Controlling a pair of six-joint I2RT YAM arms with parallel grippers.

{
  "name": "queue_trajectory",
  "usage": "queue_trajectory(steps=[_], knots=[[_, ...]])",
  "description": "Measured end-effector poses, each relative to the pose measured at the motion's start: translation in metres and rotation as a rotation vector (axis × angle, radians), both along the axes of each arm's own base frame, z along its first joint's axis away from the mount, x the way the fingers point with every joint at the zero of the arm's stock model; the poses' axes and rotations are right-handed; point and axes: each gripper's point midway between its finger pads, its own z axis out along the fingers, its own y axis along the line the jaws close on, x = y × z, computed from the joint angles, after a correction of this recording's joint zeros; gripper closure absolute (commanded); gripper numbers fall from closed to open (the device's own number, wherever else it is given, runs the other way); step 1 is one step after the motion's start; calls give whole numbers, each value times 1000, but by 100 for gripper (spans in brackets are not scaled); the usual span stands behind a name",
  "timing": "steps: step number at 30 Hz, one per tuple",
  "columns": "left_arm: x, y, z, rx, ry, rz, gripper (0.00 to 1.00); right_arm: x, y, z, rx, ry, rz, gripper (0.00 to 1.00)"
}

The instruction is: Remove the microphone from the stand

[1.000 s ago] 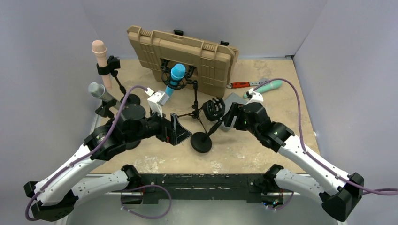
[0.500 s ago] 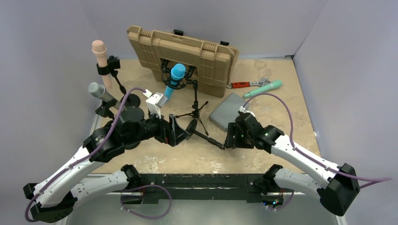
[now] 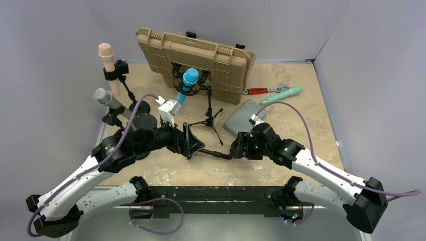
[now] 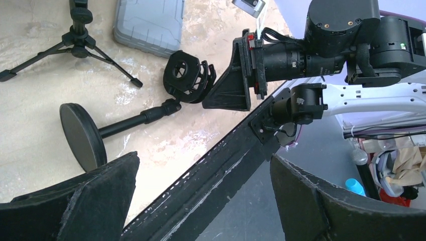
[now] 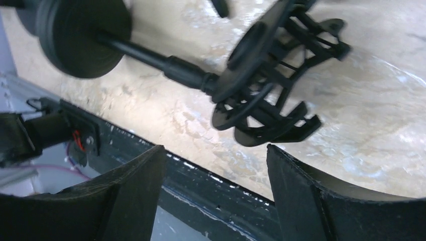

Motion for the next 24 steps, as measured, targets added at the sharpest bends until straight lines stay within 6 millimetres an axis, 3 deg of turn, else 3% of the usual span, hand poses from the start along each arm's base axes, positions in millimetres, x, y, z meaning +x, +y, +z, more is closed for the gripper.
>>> queue_trajectory(steps=[8, 13, 19, 24], knots=[[1, -13, -12, 21, 40, -36, 0, 10, -22, -22, -47, 51, -240, 22], [0, -15, -13, 21, 49, -52, 0, 23, -19, -30, -40, 73, -342, 23], [-3, -15, -9, 6, 42, -59, 0, 35, -9, -54, -103, 103, -348, 23], [-5, -12, -15, 11, 45, -59, 1, 37, -8, -57, -123, 95, -351, 21]])
